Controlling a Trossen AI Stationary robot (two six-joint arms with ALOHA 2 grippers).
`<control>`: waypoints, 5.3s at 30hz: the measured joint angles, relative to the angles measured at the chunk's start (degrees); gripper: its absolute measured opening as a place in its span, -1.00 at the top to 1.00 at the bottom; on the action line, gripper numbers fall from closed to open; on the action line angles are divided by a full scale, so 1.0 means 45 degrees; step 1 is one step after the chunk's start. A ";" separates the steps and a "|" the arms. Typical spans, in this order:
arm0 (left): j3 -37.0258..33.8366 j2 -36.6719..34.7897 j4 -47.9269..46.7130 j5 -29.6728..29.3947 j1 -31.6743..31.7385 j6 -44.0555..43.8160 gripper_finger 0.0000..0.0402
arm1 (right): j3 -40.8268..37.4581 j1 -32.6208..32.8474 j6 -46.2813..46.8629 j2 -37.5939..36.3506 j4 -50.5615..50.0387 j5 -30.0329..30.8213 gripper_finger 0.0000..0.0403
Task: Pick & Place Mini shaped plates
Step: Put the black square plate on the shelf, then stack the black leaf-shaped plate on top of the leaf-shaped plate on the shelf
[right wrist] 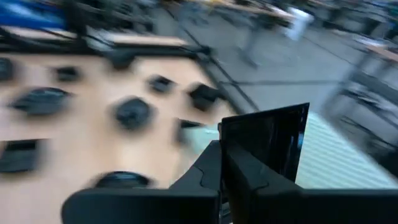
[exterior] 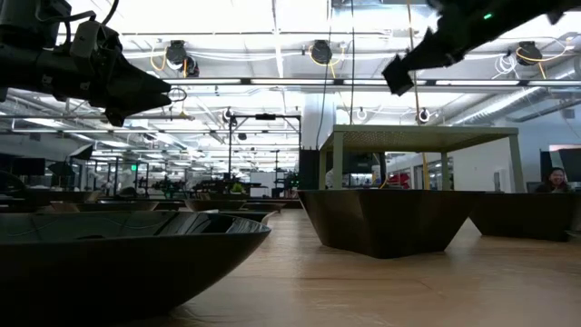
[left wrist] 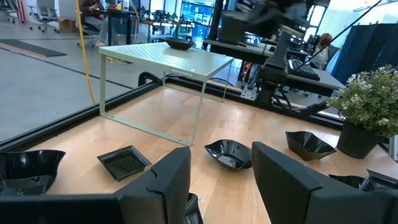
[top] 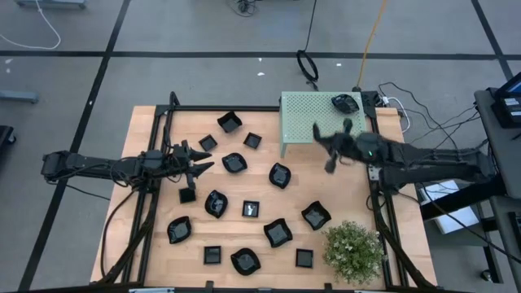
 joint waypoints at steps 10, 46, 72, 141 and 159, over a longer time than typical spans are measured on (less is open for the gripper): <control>0.0005 -0.0002 0.0000 -0.0002 0.0003 0.0002 0.13 | 0.4692 -0.4429 -0.2384 0.4504 -0.5536 -0.1206 1.00; 0.0001 -0.0001 0.0000 -0.0004 0.0001 0.0000 0.13 | 0.6317 -0.4947 -0.4558 0.7009 -0.7616 -0.0360 0.71; 0.0000 -0.0005 0.0009 -0.1568 0.0175 0.0004 0.13 | 0.6307 -0.3817 0.0433 0.1018 -0.5111 -0.1708 0.53; 0.0000 0.0000 0.2263 0.1722 0.0153 -0.5460 0.13 | 0.3009 0.3203 -0.9434 1.2471 0.0129 -0.1165 0.57; 0.0000 0.0000 0.2263 0.1720 0.0155 -0.5445 0.13 | 0.3004 0.3940 -0.4112 0.9213 -0.0483 -0.2374 1.00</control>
